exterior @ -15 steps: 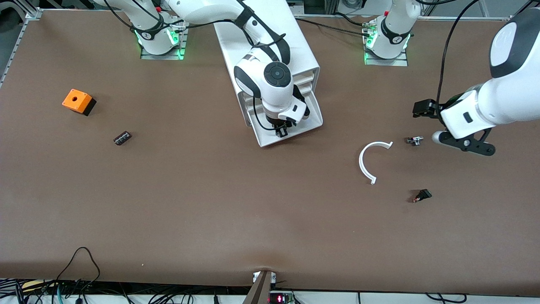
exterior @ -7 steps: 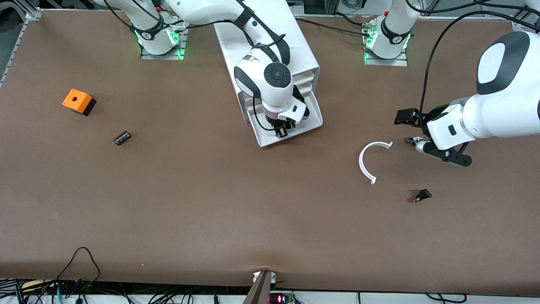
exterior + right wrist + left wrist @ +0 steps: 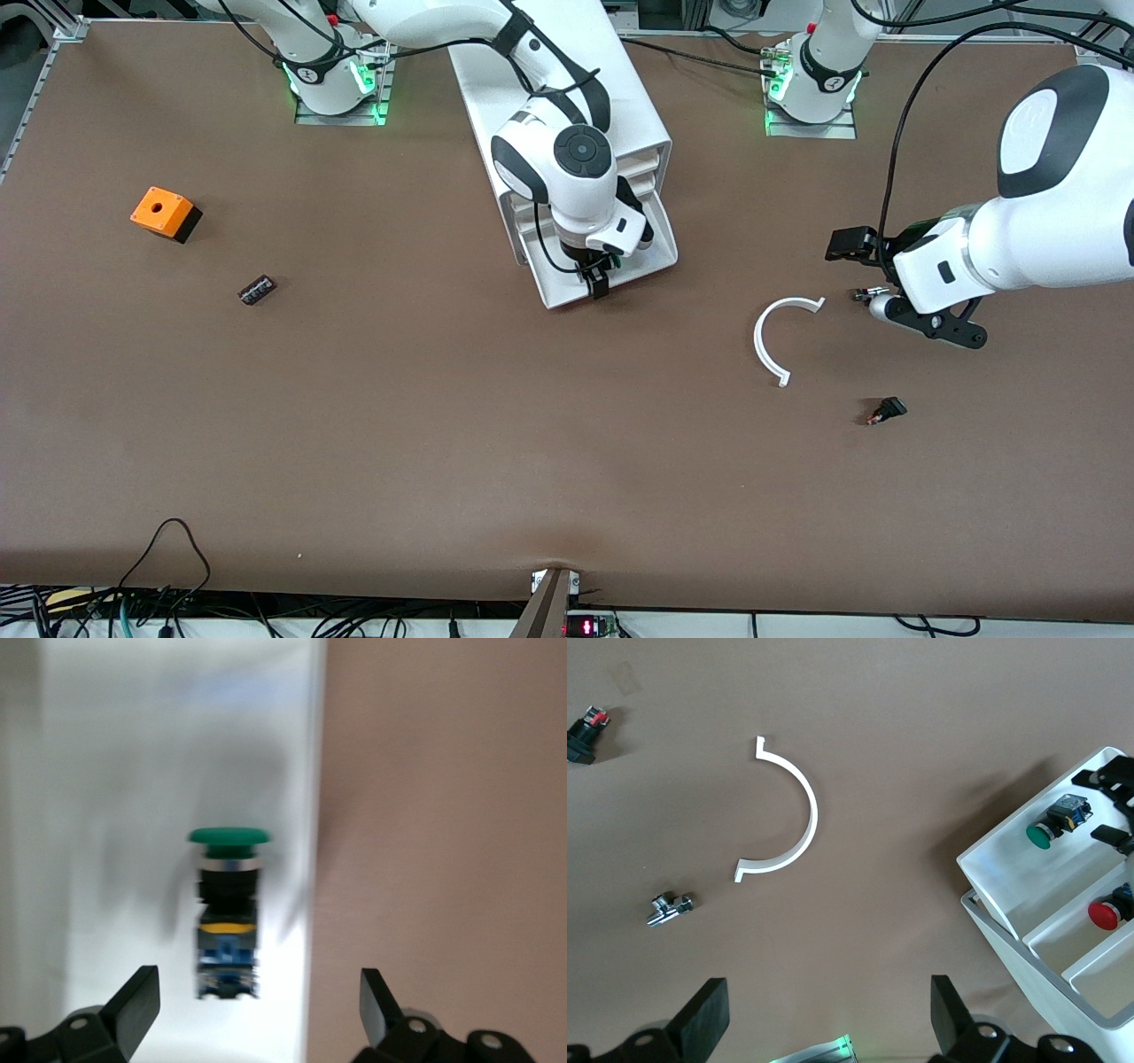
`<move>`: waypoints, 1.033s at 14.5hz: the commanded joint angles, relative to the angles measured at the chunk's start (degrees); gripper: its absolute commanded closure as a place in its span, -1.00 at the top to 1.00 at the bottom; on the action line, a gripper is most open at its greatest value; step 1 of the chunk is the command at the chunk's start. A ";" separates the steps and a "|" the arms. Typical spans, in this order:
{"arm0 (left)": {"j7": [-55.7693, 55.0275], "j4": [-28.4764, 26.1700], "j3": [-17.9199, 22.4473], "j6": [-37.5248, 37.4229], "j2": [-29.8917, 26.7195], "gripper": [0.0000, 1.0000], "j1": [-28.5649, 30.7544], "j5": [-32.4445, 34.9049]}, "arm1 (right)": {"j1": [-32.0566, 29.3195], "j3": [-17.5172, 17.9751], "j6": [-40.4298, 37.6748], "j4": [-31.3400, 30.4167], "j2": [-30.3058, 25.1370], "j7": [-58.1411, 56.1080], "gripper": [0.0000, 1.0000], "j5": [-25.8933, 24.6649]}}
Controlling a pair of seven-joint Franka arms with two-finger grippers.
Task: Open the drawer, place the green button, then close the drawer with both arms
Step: 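Open the right gripper to release the button and lift it away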
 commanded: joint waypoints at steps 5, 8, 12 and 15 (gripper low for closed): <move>-0.52 0.11 0.25 1.13 0.55 1.00 -1.09 -0.78 | -4.17 -0.05 0.69 5.31 -4.85 10.03 1.00 3.67; -0.60 -0.06 0.25 1.74 0.73 1.00 -1.62 -0.09 | -6.90 -0.32 -0.01 5.31 -8.29 10.12 1.00 2.96; -6.03 -0.93 0.25 6.47 1.95 1.00 -3.99 0.27 | -11.03 -0.41 -2.03 5.39 -12.42 14.41 1.00 3.31; -16.12 -4.44 0.16 16.67 8.19 1.00 -8.72 6.67 | -13.14 -0.41 -7.29 5.39 -15.93 17.41 1.00 3.49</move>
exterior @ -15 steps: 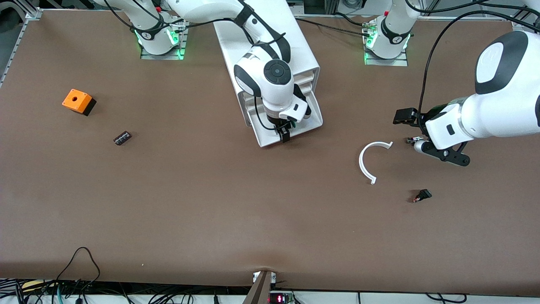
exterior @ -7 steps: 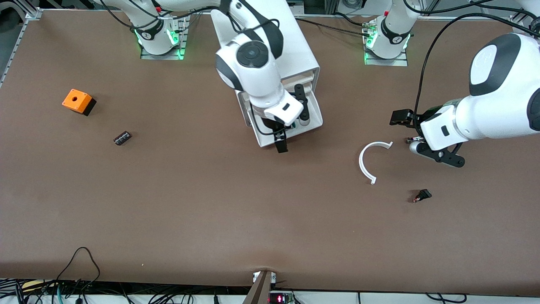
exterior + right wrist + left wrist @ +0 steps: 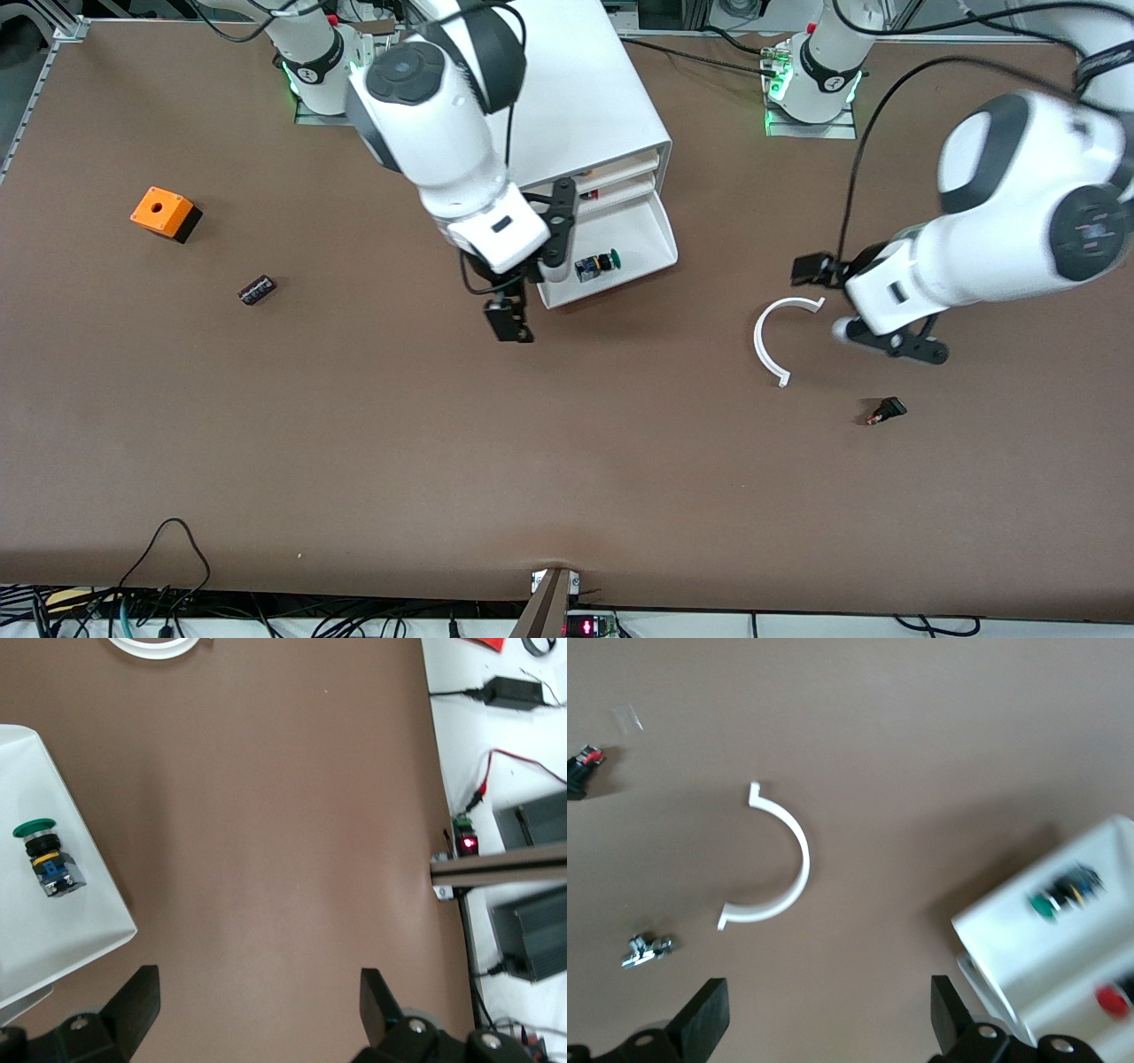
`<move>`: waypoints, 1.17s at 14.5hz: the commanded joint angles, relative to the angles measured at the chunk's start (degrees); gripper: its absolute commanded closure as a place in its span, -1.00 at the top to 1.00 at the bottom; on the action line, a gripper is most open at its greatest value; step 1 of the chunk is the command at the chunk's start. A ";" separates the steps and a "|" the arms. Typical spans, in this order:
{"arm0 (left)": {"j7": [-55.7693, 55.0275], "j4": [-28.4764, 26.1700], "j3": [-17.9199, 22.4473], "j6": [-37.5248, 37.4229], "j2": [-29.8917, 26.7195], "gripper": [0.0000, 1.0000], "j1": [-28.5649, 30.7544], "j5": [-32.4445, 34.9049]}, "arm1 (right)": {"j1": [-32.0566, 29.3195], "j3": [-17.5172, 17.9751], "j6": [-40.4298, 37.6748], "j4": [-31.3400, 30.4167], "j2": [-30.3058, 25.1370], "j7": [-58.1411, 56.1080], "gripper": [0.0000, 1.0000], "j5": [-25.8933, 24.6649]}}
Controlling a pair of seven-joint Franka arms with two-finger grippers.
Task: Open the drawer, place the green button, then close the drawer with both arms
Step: 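Push the drawer front with the left gripper while the right gripper retracts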
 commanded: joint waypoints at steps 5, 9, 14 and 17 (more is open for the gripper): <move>-20.76 -1.70 0.18 17.88 10.17 1.00 -9.94 3.07 | -4.97 0.55 -10.40 -1.33 -6.31 20.30 1.00 0.74; -29.44 -3.36 -0.61 24.04 13.43 1.00 -12.92 1.31 | -9.28 -3.31 -20.32 -1.86 -7.80 31.07 1.00 0.03; -35.97 -8.72 -1.49 28.52 12.73 1.00 -15.48 1.31 | -16.57 -3.58 -26.85 -4.40 -11.93 31.25 1.00 -1.37; -41.07 -11.27 -2.28 32.57 12.82 1.00 -17.94 1.49 | -22.10 -3.58 -29.38 -6.00 -14.66 30.99 1.00 -1.37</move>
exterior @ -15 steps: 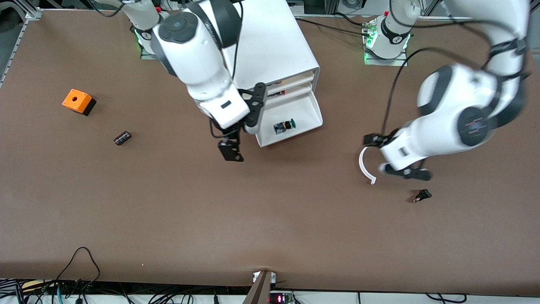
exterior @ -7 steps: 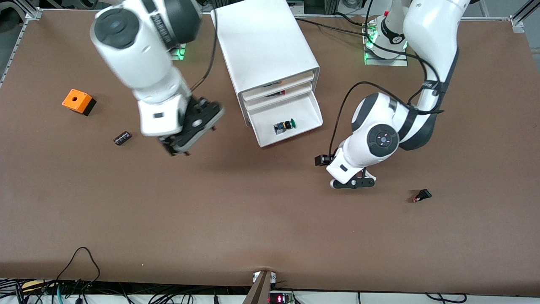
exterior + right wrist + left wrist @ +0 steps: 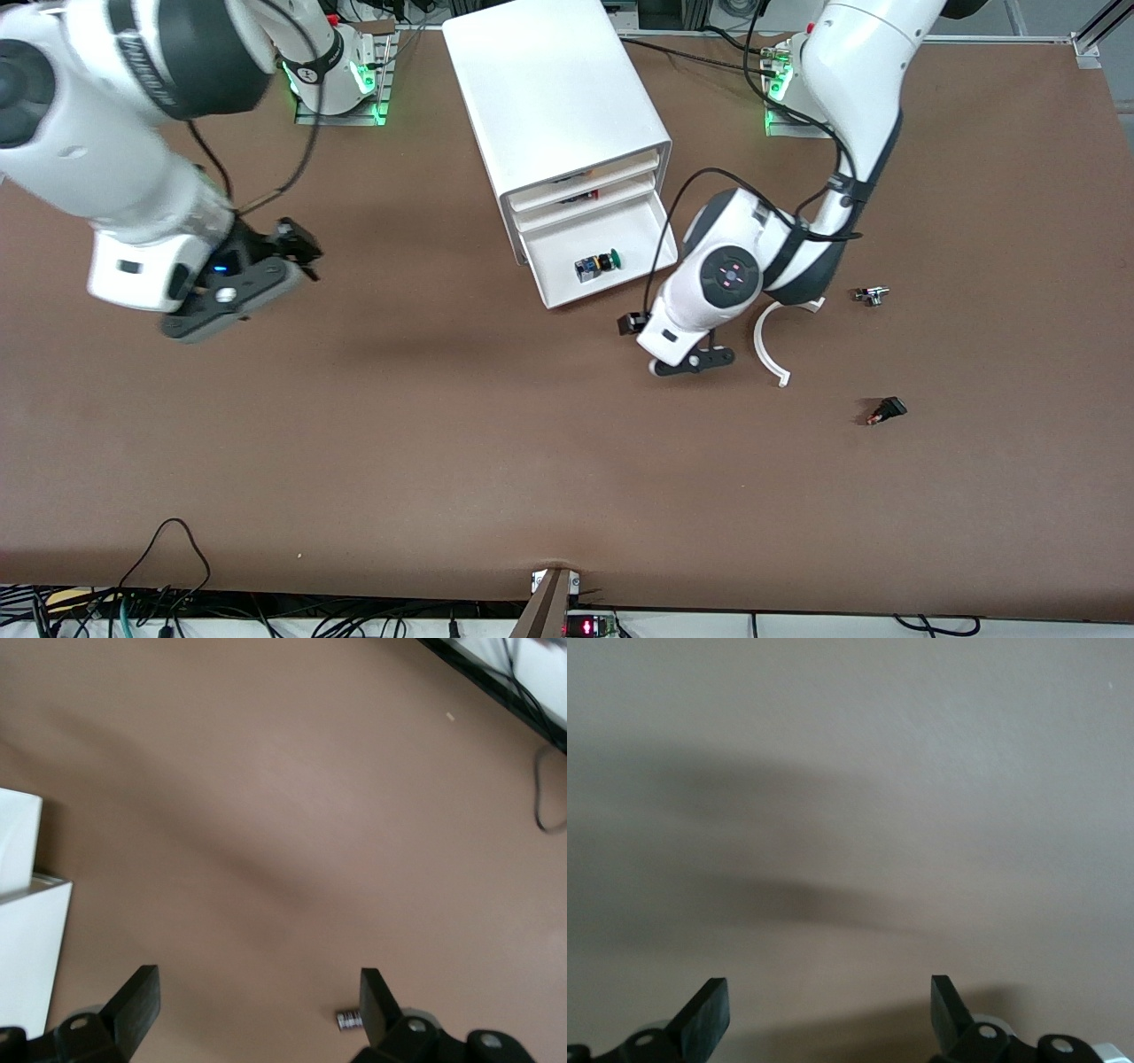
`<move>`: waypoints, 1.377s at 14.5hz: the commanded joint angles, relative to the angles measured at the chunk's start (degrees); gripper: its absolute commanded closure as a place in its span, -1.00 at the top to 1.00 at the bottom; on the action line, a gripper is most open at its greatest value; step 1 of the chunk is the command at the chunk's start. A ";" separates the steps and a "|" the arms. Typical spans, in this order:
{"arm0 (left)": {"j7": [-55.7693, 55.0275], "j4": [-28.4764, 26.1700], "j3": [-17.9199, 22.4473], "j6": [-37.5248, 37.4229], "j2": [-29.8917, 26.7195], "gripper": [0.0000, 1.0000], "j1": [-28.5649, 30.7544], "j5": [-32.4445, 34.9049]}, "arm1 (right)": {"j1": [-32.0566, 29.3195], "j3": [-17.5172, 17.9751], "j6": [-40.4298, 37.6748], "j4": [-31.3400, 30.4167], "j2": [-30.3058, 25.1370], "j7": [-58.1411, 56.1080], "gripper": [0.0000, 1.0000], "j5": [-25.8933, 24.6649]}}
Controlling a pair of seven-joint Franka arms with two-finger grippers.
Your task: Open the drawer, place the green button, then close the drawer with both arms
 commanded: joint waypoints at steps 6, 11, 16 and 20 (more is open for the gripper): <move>-5.95 -9.92 -0.11 10.37 -2.01 0.99 -4.36 0.45 | -10.76 -3.32 -12.30 -1.26 -6.56 0.08 1.00 -0.23; -6.39 -10.62 -3.62 6.86 -3.51 0.99 -2.52 -0.25 | -10.58 -5.81 -15.57 -0.46 -6.65 -3.79 1.00 0.21; -5.86 -10.97 -6.43 3.43 -3.33 0.99 -1.99 -2.88 | -10.23 -5.80 -15.58 -0.19 -6.47 -4.14 1.00 0.38; -5.95 -11.85 -8.37 2.02 -2.89 0.99 -1.99 -5.25 | -10.14 -5.80 -16.54 -0.19 -7.08 -2.30 1.00 -0.14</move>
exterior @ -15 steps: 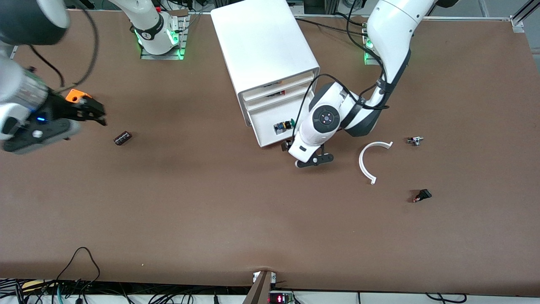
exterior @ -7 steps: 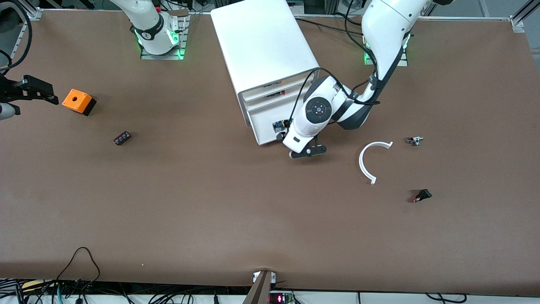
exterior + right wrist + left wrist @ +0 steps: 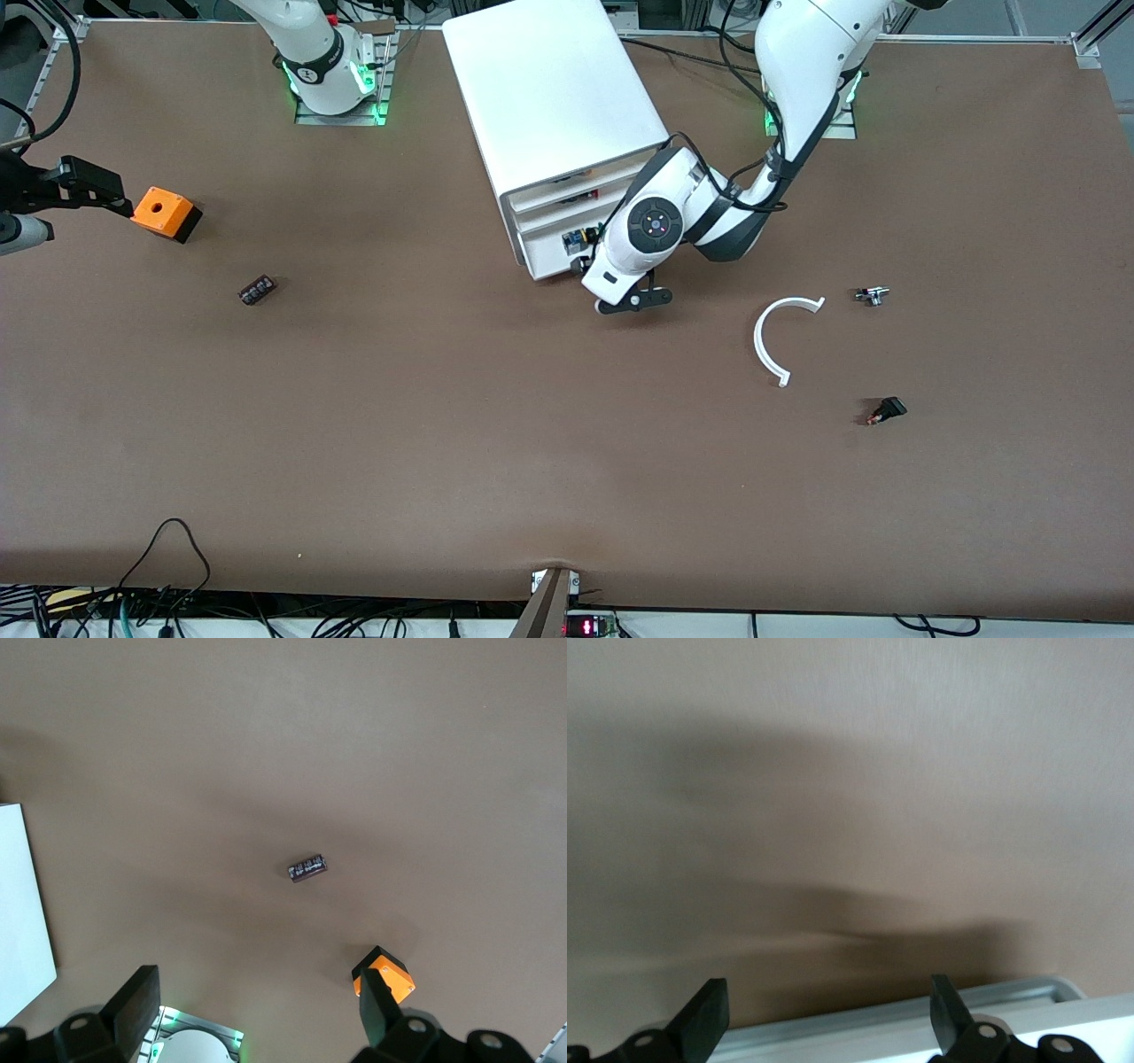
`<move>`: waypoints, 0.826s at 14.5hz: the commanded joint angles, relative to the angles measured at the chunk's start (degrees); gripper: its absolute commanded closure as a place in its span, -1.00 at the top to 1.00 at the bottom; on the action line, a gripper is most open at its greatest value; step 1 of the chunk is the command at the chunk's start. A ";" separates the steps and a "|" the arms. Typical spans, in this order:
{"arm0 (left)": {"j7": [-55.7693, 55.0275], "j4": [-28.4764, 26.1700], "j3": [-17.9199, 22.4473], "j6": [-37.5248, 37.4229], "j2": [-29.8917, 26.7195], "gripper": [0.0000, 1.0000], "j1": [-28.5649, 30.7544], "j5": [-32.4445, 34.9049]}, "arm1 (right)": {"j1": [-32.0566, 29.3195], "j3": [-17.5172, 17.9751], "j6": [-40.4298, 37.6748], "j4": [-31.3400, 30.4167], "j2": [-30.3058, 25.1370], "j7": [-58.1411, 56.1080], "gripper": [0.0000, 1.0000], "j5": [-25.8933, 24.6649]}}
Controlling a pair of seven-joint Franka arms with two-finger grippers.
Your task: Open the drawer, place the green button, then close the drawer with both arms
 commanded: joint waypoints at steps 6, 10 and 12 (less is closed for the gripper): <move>0.02 -2.61 -1.72 -0.93 -1.36 0.99 0.18 -9.56 | 0.05 -0.19 -4.12 -1.05 -7.71 2.55 1.00 -0.41; -0.33 -2.61 -1.72 -1.02 -0.75 0.99 0.01 -9.74 | 0.05 0.51 -3.78 -2.10 -7.10 2.64 1.00 -0.50; -0.33 -2.61 -1.72 -1.02 -0.49 0.99 -0.08 -10.96 | 0.05 0.69 -1.07 -4.71 -6.74 2.55 1.00 -0.67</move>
